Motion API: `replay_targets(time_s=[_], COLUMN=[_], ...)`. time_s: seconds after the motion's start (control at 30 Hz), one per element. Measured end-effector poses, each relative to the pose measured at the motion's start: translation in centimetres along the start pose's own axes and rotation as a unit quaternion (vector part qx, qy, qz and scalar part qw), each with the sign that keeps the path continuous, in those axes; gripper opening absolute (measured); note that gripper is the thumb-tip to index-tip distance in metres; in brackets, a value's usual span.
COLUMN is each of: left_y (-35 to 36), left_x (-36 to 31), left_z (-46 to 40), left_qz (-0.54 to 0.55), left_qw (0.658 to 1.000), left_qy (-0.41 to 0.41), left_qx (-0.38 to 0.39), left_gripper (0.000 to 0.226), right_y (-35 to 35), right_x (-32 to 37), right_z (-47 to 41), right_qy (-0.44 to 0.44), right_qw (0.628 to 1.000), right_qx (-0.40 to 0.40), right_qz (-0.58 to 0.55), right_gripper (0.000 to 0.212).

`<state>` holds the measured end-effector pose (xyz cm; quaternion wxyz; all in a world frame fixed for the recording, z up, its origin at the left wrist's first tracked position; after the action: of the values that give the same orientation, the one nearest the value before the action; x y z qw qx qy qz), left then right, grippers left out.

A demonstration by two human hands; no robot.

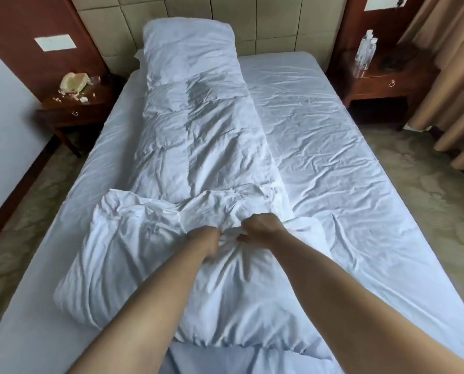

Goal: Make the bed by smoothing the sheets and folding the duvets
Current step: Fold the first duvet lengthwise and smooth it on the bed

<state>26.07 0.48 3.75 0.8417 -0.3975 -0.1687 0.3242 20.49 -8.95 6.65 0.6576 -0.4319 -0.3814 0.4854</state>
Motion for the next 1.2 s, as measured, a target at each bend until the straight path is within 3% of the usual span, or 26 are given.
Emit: replay_targets(time_s=[0.13,0.23,0.3,0.37,0.43,0.5,0.57,0.63,0.73,0.8,0.83,0.9,0.97,1.03,1.1,1.17,1.2], left_y=[-8.6,-12.2,-11.2,-7.4,-2.7,1.3,3.5,3.8,3.3,3.0,3.0,3.3,3.6,3.4,3.2,2.9,2.6], left_x=[4.8,6.9,6.6,5.7,4.8,3.8,2.5,1.0,-1.5,-3.2,-3.8,-4.5,-4.9,-5.5,-6.2,-6.6,-6.5], left_z=[-0.1,-0.9,-2.4,-4.4,-6.2,-7.6,-8.5,-9.0,-9.5,-9.0,-8.8,-8.5,-8.0,-7.4,-6.9,-6.4,-6.3], left_qz=[0.044,0.064,0.057,0.032,0.019,0.028,0.037,0.052,0.118,0.149,0.148,0.133,0.127,0.095,0.061,0.05,0.062], left_qw=[0.974,0.951,0.961,0.979,0.991,0.996,0.995,0.992,0.978,0.966,0.962,0.957,0.947,0.944,0.949,0.958,0.962], left_qy=[-0.089,-0.111,-0.104,-0.101,-0.098,-0.084,-0.057,-0.019,0.048,0.086,0.097,0.111,0.114,0.131,0.151,0.16,0.162], left_qx=[-0.205,-0.28,-0.249,-0.171,-0.086,-0.004,0.066,0.113,0.167,0.194,0.206,0.232,0.272,0.287,0.269,0.234,0.213], left_gripper=[0.029,0.024,0.028,0.028,0.032,0.037,0.039,0.04,0.044,0.055,0.058,0.058,0.062,0.066,0.064,0.059,0.056], right_y=[-9.4,-11.5,-8.2,-1.1,5.7,7.9,8.3,9.0,11.4,11.7,11.4,10.8,11.0,10.4,10.8,10.7,10.4], right_x=[1.0,-0.8,-3.0,-4.2,-4.8,-7.1,-10.4,-12.4,-11.2,-10.5,-10.3,-9.1,-8.8,-8.3,-7.6,-6.3,-6.2], right_z=[-3.4,-6.1,-7.6,-7.9,-6.9,-6.8,-6.6,-6.1,-6.0,-6.4,-6.6,-7.1,-6.9,-6.5,-6.0,-5.4,-5.5], right_qy=[-0.067,-0.025,0.044,0.095,0.147,0.21,0.289,0.348,0.342,0.339,0.345,0.318,0.324,0.315,0.301,0.284,0.283], right_qw=[0.98,0.979,0.989,0.987,0.944,0.905,0.89,0.865,0.825,0.795,0.766,0.722,0.646,0.575,0.549,0.562,0.587], right_qx=[-0.168,-0.198,-0.141,-0.009,0.114,0.093,0.038,0.05,0.143,0.117,0.093,0.105,0.111,0.098,0.123,0.16,0.16], right_qz=[0.076,0.042,-0.031,-0.129,-0.272,-0.357,-0.35,-0.357,-0.426,-0.489,-0.534,-0.606,-0.682,-0.749,-0.77,-0.76,-0.742], right_gripper=[0.047,0.049,0.057,0.068,0.073,0.066,0.053,0.056,0.069,0.053,0.047,0.058,0.077,0.079,0.067,0.045,0.035])
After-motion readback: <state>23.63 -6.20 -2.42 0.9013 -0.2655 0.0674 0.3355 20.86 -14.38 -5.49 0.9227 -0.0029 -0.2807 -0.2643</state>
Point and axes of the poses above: each hand's wrist, its own z-axis away from the middle knuckle, its own y-axis out of the palm, x = y × z, the point moved 10 cm from there along -z, towards the middle knuckle, and after that the axes turned 1 degree about z, right-handed, at the moved point
